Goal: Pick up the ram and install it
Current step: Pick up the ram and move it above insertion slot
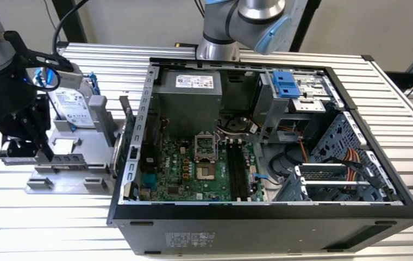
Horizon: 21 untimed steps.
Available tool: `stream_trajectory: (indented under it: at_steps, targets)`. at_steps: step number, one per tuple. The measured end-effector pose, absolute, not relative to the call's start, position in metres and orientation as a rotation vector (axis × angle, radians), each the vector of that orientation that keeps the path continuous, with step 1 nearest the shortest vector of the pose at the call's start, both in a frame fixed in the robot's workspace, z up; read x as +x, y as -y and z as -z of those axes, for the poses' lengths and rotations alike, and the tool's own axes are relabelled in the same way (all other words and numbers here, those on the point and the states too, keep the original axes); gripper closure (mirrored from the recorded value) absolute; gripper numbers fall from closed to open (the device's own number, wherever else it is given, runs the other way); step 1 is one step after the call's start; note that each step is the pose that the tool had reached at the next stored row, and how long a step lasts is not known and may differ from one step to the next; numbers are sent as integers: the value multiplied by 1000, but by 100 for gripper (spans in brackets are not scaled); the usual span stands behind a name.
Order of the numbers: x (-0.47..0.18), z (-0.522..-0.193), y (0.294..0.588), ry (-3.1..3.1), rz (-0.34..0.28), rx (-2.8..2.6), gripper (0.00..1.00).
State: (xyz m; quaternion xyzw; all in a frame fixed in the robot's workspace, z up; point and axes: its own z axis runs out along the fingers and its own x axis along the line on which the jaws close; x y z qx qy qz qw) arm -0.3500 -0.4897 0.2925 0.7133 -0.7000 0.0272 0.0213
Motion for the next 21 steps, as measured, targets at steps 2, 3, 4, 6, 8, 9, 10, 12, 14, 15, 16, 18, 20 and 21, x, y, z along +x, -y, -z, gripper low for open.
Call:
stream_trajectory:
  at_steps: [2,3,4,6,8,9,10,12,14,15,16,18,20,21]
  targets:
    - [-350,-293,490,2169,-85,2211,100]
    - [-350,-293,490,2169,-85,2211,100]
    - [-350,-293,490,2169,-86,2210,100]
    - [-350,-294,490,2168,-87,2210,100]
    - [-350,-294,490,2168,-88,2209,100]
    - [-350,-294,490,2168,-88,2209,100]
    - [-350,-295,490,2167,-89,2209,100]
    - [-350,-295,490,2167,-90,2208,100]
    - [-350,-295,490,2166,-91,2208,100]
    - [-350,-296,490,2166,-91,2208,100]
    - [-350,-296,490,2166,-91,2207,100]
    - [-350,-296,490,2166,-92,2207,100]
    - [-350,-297,490,2165,-93,2207,100]
    - [-350,-297,490,2165,-93,2207,100]
